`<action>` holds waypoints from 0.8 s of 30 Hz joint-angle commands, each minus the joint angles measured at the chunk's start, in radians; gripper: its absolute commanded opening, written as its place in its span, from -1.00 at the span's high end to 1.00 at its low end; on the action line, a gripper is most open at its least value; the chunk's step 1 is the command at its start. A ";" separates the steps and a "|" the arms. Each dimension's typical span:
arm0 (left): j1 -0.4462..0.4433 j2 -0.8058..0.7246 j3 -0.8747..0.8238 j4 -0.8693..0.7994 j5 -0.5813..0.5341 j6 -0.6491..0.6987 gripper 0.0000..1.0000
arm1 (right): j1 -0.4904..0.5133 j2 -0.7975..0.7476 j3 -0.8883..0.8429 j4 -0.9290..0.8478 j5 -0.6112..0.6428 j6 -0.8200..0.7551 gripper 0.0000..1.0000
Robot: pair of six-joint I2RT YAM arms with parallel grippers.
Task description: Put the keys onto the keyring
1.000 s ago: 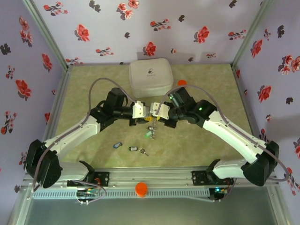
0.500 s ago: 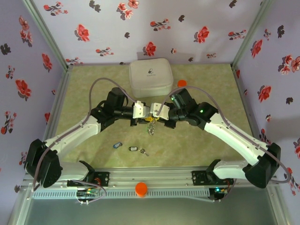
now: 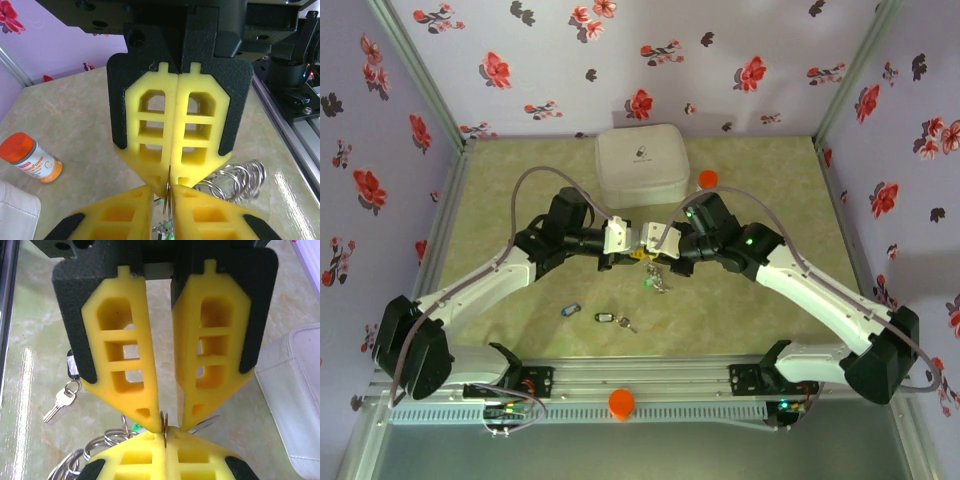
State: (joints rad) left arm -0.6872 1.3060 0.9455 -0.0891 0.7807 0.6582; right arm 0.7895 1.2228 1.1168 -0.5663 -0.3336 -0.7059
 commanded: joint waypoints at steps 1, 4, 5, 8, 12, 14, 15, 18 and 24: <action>-0.009 -0.009 -0.024 0.022 -0.046 -0.002 0.59 | 0.011 -0.035 -0.006 0.103 -0.058 0.009 1.00; -0.003 -0.041 -0.063 0.063 -0.059 -0.021 0.53 | 0.009 -0.037 -0.015 0.094 -0.048 0.003 1.00; -0.003 -0.051 -0.077 0.078 -0.063 -0.027 0.52 | 0.008 -0.036 -0.019 0.093 -0.046 0.001 1.00; 0.002 -0.076 -0.112 0.112 -0.079 -0.039 0.51 | 0.006 -0.035 -0.028 0.094 -0.044 0.000 1.00; 0.003 -0.082 -0.135 0.128 -0.081 -0.031 0.51 | 0.007 -0.035 -0.029 0.088 -0.052 0.002 1.00; 0.003 -0.079 -0.136 0.143 -0.081 -0.033 0.51 | 0.006 -0.033 -0.026 0.088 -0.063 0.005 1.00; 0.003 -0.077 -0.137 0.150 -0.080 -0.035 0.52 | 0.005 -0.031 -0.025 0.085 -0.067 0.006 1.00; 0.003 -0.072 -0.127 0.167 -0.070 -0.037 0.53 | 0.006 -0.022 -0.023 0.085 -0.065 0.008 1.00; 0.003 -0.066 -0.106 0.159 -0.038 -0.039 0.58 | 0.007 -0.003 -0.017 0.091 -0.064 0.009 1.00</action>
State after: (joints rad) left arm -0.6872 1.2438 0.8177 0.0452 0.7120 0.6334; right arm 0.7921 1.2179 1.0924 -0.5198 -0.3717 -0.7059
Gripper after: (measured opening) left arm 0.211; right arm 0.050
